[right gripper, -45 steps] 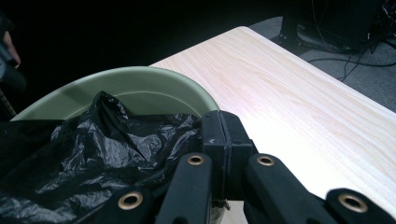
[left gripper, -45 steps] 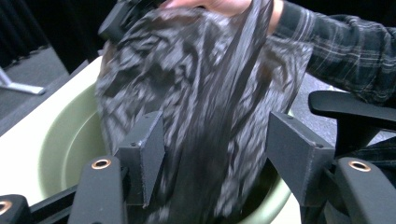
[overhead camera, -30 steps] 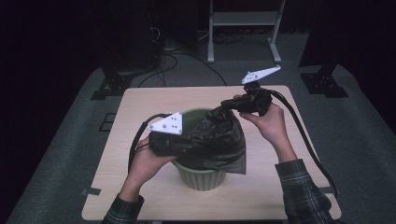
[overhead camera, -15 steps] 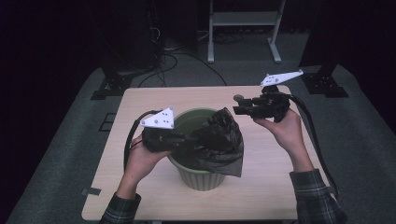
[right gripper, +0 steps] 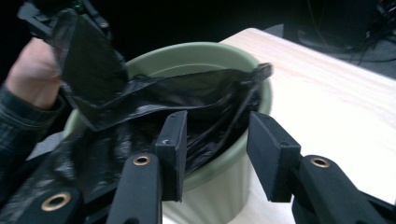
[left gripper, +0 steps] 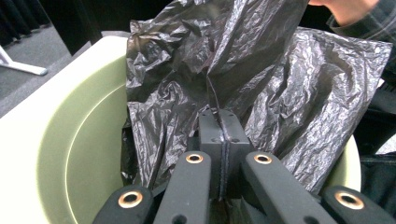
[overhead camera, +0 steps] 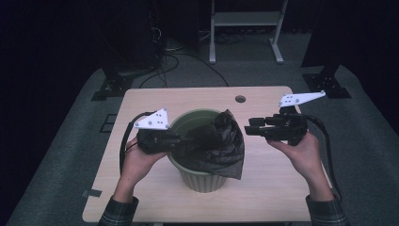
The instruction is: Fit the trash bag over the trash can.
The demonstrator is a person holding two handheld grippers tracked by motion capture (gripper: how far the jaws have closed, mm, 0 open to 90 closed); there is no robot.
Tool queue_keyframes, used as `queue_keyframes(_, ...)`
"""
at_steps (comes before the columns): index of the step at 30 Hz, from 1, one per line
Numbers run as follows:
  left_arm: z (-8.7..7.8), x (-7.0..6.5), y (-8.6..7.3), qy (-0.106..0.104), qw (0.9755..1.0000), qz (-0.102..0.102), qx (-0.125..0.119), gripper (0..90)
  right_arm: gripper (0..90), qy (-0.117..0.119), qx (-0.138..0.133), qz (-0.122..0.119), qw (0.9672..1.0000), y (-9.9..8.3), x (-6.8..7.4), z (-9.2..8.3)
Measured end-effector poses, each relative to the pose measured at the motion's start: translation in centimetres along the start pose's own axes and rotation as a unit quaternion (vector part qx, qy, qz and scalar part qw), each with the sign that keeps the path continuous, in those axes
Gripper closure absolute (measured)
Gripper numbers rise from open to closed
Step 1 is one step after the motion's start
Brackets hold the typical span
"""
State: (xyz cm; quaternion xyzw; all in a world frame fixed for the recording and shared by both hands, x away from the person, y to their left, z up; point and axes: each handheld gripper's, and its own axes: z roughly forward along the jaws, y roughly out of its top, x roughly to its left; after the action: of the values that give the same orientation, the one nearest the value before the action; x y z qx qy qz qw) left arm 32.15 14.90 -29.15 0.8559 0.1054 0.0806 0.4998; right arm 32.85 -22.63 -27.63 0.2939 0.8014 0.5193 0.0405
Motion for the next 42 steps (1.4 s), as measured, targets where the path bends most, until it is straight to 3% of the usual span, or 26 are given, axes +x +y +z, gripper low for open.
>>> queue_keyframes(8, -0.2, 0.0, 0.0, 0.001, 1.0000, -0.002, -0.002, 89.8, 61.2, 0.018, 0.012, 0.010, 0.9997, -0.6, 1.0, 1.1)
queue_keyframes(12, -0.4, 0.0, 0.0, 0.003, 1.0000, -0.001, -0.002, 89.8, 82.0, 0.026, 0.029, 0.003, 0.9992, -1.0, 1.1, 1.8)
queue_keyframes(15, -0.8, 0.1, -0.2, 0.007, 1.0000, -0.003, -0.002, 89.9, 89.6, 0.020, 0.036, -0.009, 0.9991, -1.2, 1.1, 2.0)
queue_keyframes(24, -3.1, 1.1, -1.2, 0.042, 0.9988, -0.023, -0.009, 89.8, 89.8, -0.028, 0.022, -0.009, 0.9993, -0.9, -0.6, 0.1)
queue_keyframes(34, -6.1, 2.3, -3.0, 0.077, 0.9956, -0.051, -0.015, 89.9, 89.9, -0.084, 0.007, -0.014, 0.9963, 0.2, -2.9, -2.4)
queue_keyframes(37, -6.8, 2.7, -3.8, 0.087, 0.9941, -0.063, -0.016, 89.8, 89.9, -0.092, 0.005, -0.012, 0.9956, 0.5, -3.5, -2.8)
queue_keyframes(42, -7.2, 3.5, -5.1, 0.097, 0.9918, -0.083, -0.011, 89.8, 89.9, -0.078, 0.002, -0.018, 0.9968, 0.7, -3.4, -2.1)
